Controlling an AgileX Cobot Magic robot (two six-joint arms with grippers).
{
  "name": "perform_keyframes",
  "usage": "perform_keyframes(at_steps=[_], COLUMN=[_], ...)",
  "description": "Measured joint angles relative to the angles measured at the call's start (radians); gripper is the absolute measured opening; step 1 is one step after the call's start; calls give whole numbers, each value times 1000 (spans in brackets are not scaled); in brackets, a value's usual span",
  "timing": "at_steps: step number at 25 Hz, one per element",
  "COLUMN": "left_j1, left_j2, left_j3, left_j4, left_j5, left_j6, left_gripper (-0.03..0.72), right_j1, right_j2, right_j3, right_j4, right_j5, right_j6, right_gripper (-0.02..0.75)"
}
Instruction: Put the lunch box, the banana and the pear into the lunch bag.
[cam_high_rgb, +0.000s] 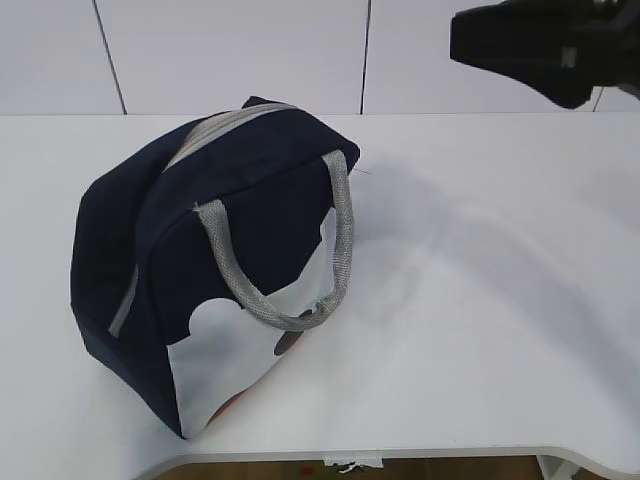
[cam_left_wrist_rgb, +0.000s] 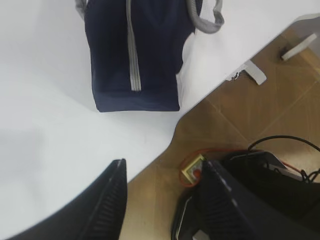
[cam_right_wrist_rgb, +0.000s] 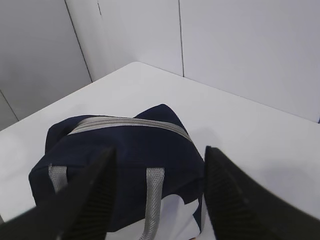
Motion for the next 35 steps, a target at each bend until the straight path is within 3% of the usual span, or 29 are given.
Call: perform_keyframes(at_steps=[4,7,8,13,22,35], left_j1=[0,0,0,-2,-2,3], left_j2=[-164,-164,-293,-454,-614,-636], left_j3=[135,135,240,354,439,440], left_j4=[12,12,10,1,1,1], left_j5=[-22,-22,-34,-77,-118,-122], left_j6=[0,0,0,0,0,0], left_gripper=[361,361,360,350,320,293], right_j1=[0,0,0,0,0,0], right_j2=[0,-2,-6,-57,-160,-178], right_j3=[0,2,2,4,100,152], right_j4=[0,0,0,0,0,4], right_j5=[0,0,0,0,6,418], right_j6=[0,0,0,0,0,-33], right_gripper=[436,436,436,436,436,436])
